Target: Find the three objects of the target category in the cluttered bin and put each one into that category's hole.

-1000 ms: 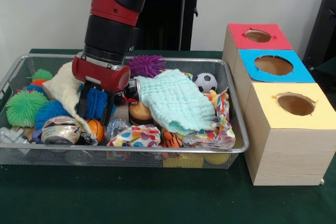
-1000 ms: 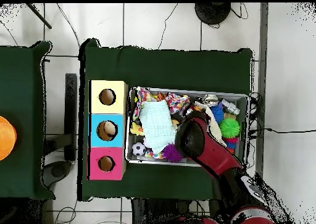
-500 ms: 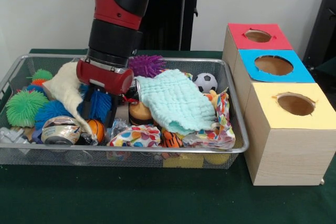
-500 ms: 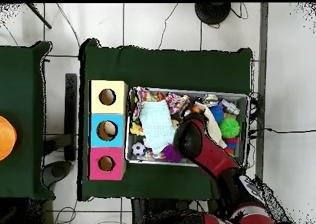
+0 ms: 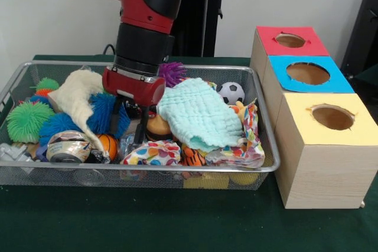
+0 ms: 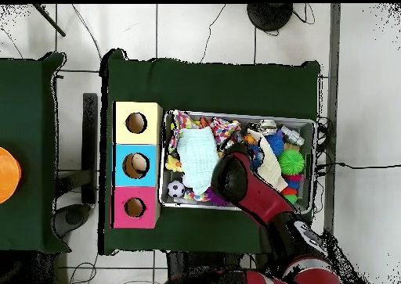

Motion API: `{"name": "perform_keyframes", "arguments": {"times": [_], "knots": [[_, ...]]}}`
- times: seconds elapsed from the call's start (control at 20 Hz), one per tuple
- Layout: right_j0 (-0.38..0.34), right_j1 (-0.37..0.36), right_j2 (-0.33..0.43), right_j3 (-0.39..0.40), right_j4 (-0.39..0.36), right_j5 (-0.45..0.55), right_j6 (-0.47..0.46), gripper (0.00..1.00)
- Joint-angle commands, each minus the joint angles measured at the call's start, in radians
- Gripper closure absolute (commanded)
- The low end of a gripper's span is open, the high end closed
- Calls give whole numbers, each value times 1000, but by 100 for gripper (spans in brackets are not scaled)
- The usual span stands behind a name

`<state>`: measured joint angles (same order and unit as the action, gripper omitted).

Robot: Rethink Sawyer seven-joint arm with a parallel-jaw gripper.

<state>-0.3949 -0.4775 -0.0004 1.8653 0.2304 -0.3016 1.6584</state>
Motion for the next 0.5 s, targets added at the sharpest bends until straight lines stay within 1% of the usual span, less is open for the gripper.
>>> {"name": "perform_keyframes", "arguments": {"times": [0.05, 0.15, 0.3, 0.5], "knots": [[0, 40, 76, 29, -4, -49, 278, 0], [-4, 50, 80, 26, -14, -63, 286, 0], [-22, 71, 92, 25, -43, -109, 300, 0], [-19, 94, 73, 16, -69, -170, 296, 0]]}}
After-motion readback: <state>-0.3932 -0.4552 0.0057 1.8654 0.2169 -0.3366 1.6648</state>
